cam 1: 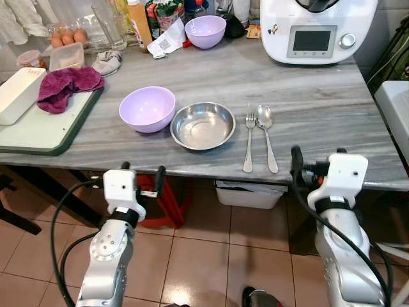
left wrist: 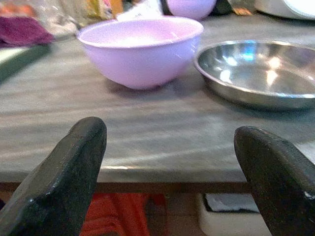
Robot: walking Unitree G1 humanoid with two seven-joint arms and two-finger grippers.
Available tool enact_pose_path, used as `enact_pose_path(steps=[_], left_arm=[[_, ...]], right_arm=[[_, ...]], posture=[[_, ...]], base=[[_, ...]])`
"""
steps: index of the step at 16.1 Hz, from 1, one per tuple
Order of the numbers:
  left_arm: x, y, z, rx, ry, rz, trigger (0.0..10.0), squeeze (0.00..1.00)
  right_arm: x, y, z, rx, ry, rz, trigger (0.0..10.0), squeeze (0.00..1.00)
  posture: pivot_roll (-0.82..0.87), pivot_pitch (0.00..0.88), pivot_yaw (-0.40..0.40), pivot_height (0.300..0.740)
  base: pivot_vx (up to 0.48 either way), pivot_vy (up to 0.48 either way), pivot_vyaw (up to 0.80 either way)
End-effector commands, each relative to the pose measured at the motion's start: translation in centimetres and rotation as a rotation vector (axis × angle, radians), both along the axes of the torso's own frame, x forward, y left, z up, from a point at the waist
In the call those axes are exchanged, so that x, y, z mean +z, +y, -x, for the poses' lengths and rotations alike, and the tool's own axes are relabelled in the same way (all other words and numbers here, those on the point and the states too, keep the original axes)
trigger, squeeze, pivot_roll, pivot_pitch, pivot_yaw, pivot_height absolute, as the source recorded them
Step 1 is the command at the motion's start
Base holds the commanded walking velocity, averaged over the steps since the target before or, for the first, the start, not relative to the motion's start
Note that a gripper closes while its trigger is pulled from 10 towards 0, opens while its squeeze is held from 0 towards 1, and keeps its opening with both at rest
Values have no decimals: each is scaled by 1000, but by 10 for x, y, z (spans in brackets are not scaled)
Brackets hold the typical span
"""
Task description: Setting the table
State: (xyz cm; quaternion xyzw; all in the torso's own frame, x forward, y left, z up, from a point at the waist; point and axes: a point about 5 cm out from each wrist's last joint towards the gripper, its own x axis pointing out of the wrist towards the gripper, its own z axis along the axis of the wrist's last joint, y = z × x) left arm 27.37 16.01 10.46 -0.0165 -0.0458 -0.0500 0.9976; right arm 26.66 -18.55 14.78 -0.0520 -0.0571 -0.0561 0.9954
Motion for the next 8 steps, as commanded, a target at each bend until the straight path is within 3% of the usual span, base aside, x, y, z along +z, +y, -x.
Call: enact_pose_path(steps=[1,3,5,8], left_arm=[[4,11,5,37,-24,-30,10000,0],[-4,24,16,73,15,-67,10000,0],[-13,34,27,115,51,-88,10000,0],[-15,26,23,101,60,-102,10000,0]], right_arm=[[0,2,7,67,-2,13,10000,0],[-10,-7,22,57,31,40,10000,0],[-17,-8,32,24,68,-3,10000,0],[-18,1,43,80,80,38,10000,0]], posture=[[-129,145,96,740],[-124,142,93,740],[-119,144,96,740],[-131,144,107,740]], base=[[0,0,0],[0,0,0],[0,0,0],[0,0,0]])
